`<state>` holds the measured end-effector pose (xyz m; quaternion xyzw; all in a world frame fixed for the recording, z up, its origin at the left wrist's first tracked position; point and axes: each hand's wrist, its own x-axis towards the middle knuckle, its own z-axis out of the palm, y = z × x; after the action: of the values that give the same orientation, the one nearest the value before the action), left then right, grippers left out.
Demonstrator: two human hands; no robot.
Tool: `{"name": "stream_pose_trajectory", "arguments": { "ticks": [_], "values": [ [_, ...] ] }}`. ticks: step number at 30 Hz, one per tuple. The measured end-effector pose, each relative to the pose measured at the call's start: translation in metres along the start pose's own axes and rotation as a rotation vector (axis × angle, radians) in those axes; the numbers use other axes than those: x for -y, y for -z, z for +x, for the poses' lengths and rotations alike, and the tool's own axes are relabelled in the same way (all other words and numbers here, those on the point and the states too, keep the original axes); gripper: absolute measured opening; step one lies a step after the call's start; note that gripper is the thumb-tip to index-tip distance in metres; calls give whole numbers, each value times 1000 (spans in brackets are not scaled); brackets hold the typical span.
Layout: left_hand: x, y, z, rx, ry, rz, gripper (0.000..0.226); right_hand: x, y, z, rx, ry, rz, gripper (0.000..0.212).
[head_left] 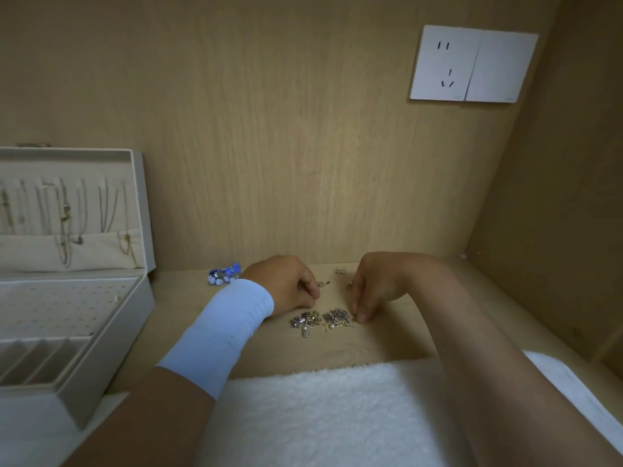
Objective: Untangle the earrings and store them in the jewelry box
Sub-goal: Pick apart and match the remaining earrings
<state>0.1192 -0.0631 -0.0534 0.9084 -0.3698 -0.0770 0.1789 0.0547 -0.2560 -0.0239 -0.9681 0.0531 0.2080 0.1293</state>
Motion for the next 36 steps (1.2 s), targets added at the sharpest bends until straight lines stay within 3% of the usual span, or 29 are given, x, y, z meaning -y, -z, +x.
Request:
{"name": "stream_pose_trajectory", "arguments": {
  "ticks": [8, 15, 18, 22, 28, 36],
  "values": [
    [4, -1, 1, -8, 1, 47, 2, 1, -2, 5, 32, 2, 16, 18],
    [18, 9, -1, 0, 56, 35, 9, 1, 7, -4, 22, 9, 44, 19],
    [20, 8, 0, 5, 68, 11, 11, 3, 13, -5, -150, 77, 133, 4],
    [20, 9, -1, 20, 81, 6, 14, 24, -2, 14, -411, 202, 252, 8],
    [14, 5, 0, -33, 71, 63, 13, 40, -31, 37, -412, 215, 67, 11],
    [15, 7, -1, -16, 86, 84, 12, 41, -33, 35, -438, 185, 20, 13]
  ]
}}
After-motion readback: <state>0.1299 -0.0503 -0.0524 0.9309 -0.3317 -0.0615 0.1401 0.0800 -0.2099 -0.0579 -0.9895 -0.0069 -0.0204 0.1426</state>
